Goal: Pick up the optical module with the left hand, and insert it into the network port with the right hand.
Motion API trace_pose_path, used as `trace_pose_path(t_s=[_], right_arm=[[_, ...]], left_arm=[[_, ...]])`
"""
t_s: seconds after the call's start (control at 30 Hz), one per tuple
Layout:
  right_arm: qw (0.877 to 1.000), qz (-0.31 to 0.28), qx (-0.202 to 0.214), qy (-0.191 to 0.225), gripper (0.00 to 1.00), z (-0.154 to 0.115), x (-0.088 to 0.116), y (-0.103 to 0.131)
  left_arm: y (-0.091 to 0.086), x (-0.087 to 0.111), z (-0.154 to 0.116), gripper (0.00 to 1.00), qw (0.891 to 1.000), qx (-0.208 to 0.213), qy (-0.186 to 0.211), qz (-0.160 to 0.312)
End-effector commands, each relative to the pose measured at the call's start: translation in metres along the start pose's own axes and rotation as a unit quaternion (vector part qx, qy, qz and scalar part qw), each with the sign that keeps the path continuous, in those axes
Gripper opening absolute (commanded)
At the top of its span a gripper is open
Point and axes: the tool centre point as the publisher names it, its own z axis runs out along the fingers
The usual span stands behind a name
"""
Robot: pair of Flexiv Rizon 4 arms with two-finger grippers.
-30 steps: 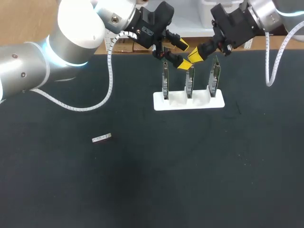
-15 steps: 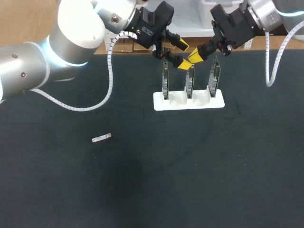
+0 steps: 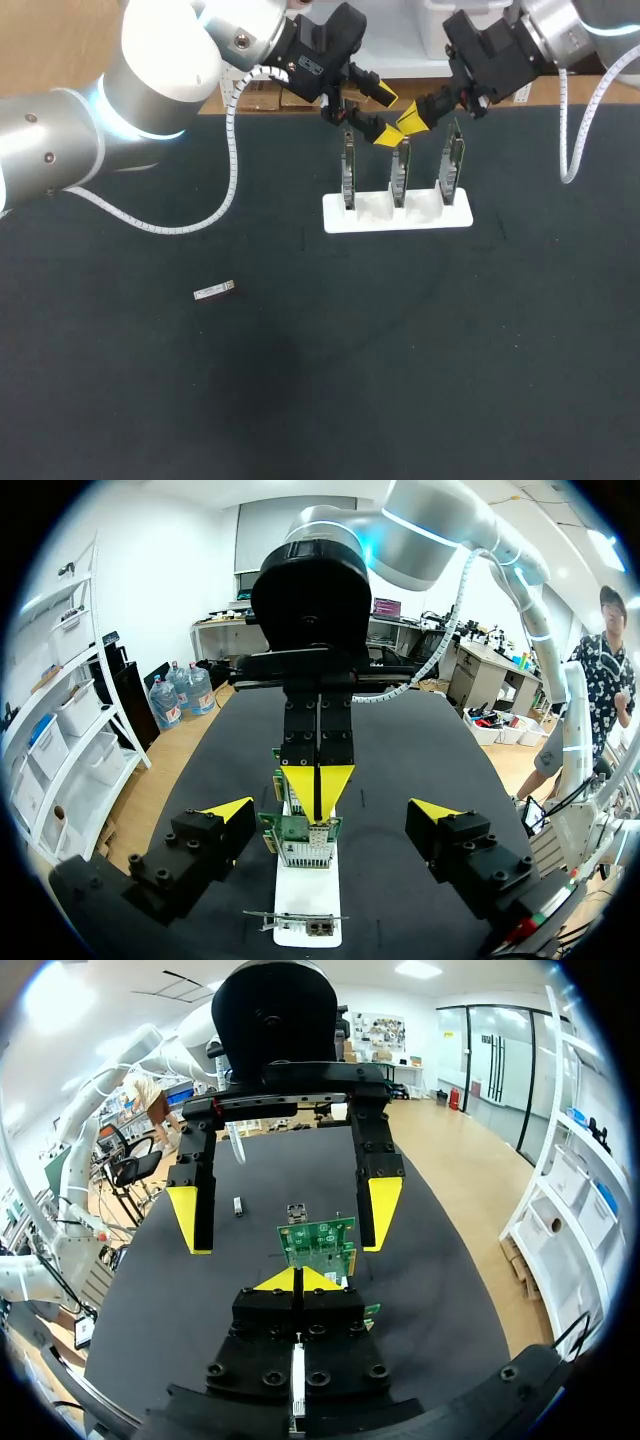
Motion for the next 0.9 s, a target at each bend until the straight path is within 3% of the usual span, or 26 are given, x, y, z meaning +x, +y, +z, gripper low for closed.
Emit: trace_pose_path(t_s=[0.03, 0.53, 0.73, 0.9], right_arm=[[1.000, 0.000, 0.001, 0.001, 0.00, 0.005, 0.005, 0.000], [1.000, 0.002, 0.000, -0.030, 0.00, -0.014, -0.015, 0.000], [0.998, 0.012, -0.018, -0.054, 0.00, -0.040, -0.021, 0.003], [0.998, 0.013, -0.015, -0.055, 0.00, -0.065, -0.013, 0.005]], left_arm=[[-0.001, 0.000, 0.000, 1.00, 1.000, -0.001, 0.000, 0.001], [-0.001, 0.000, 0.000, 1.00, 1.000, -0.001, 0.000, 0.001], [-0.001, 0.000, 0.000, 1.00, 1.000, -0.001, 0.000, 0.001], [-0.001, 0.000, 0.000, 1.00, 1.000, -0.001, 0.000, 0.001]])
